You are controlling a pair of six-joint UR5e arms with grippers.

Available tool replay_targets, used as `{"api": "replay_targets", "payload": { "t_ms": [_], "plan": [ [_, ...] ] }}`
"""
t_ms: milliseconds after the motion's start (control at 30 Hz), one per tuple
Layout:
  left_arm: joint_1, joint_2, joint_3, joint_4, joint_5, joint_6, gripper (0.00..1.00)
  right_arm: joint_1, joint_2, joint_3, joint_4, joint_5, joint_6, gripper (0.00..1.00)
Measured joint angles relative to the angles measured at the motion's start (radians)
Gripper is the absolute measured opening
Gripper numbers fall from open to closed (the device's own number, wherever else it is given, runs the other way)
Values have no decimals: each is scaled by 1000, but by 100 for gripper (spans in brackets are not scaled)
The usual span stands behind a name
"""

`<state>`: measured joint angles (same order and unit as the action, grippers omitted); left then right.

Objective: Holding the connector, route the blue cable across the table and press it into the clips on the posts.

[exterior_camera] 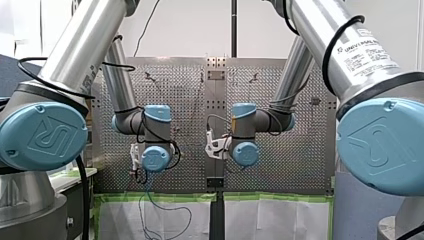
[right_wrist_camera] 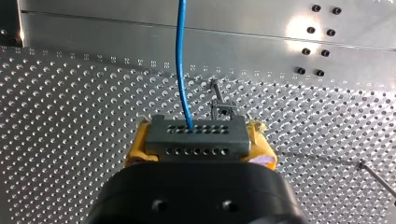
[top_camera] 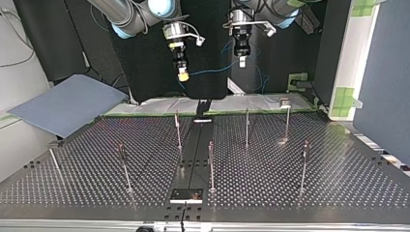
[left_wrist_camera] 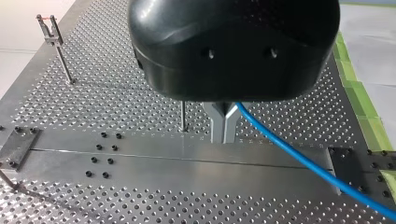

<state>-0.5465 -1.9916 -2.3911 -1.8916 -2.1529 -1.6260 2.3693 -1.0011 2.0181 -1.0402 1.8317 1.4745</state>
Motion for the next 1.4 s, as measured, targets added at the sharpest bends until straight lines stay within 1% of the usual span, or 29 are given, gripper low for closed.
{"api": "replay_targets", "payload": {
  "t_ms": [1400],
  "plan": [
    [-2,0,0,-3,-2,0,0,1,0,0,6,0,0,0]
  ]
}}
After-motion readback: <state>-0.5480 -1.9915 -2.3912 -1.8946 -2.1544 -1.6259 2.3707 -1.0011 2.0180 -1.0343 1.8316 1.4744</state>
